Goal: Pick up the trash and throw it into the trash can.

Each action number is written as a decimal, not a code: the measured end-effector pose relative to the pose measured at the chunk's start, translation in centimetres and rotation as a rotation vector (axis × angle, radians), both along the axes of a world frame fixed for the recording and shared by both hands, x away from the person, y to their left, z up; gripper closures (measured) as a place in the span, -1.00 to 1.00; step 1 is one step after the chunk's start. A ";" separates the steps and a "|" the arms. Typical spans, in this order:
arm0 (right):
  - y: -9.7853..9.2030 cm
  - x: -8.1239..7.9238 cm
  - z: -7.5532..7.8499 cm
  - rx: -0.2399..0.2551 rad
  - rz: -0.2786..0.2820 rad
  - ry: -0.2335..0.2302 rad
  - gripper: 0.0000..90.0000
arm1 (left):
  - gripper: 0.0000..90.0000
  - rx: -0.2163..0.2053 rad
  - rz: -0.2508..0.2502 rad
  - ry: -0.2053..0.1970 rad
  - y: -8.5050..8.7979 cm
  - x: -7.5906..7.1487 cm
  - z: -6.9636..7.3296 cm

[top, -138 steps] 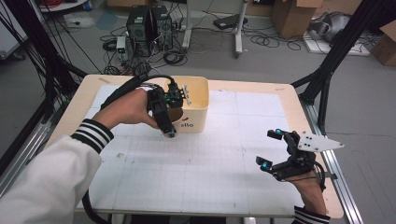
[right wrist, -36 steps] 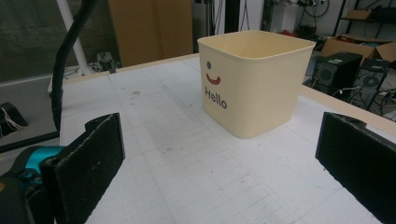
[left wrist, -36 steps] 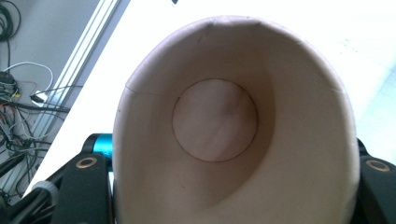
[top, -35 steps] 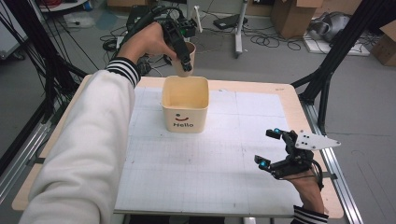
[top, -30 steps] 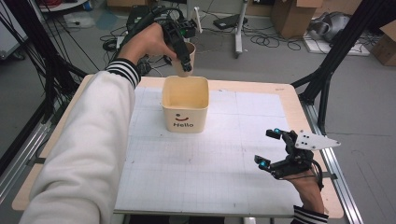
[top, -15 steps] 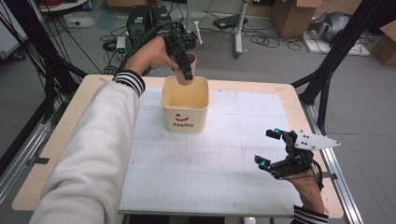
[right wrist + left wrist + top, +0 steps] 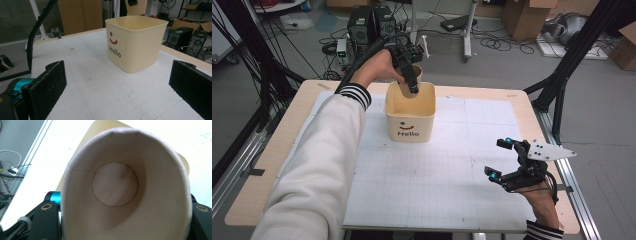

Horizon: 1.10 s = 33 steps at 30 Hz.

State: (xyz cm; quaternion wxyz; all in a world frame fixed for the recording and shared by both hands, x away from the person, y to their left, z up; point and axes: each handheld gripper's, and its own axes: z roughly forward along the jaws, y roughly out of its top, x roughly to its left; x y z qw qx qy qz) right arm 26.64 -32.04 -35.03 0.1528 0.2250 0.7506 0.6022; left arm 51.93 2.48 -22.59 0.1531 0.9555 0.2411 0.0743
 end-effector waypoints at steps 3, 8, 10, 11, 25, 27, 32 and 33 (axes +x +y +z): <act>0.0 0.0 0.0 0.000 0.000 0.000 -1.00 | -0.24 -0.003 0.011 0.002 0.1 0.1 -0.7; 0.0 0.0 0.0 0.000 0.002 -0.001 -1.00 | -0.25 0.007 0.008 0.004 0.0 0.2 -0.9; -0.1 0.1 0.0 0.000 0.001 -0.002 -1.00 | -0.26 0.001 0.010 0.004 0.0 0.2 -0.9; -0.1 0.0 0.0 0.001 0.000 0.002 -1.00 | -0.26 0.000 0.017 0.002 -0.1 0.2 -1.0; -0.2 0.0 0.0 0.006 -0.006 -0.002 -1.00 | -0.96 -0.013 0.015 -0.026 -0.2 0.0 -0.5; -0.2 0.0 0.0 0.006 -0.004 -0.003 -1.00 | -0.96 -0.013 0.017 -0.019 -0.1 -0.1 -0.4; -0.1 0.0 0.0 0.006 -0.002 -0.003 -1.00 | -0.96 -0.022 0.013 -0.021 0.1 -0.4 0.1; -0.1 0.0 0.0 0.007 -0.002 -0.002 -1.00 | -0.96 -0.024 0.012 -0.025 0.1 -0.4 0.2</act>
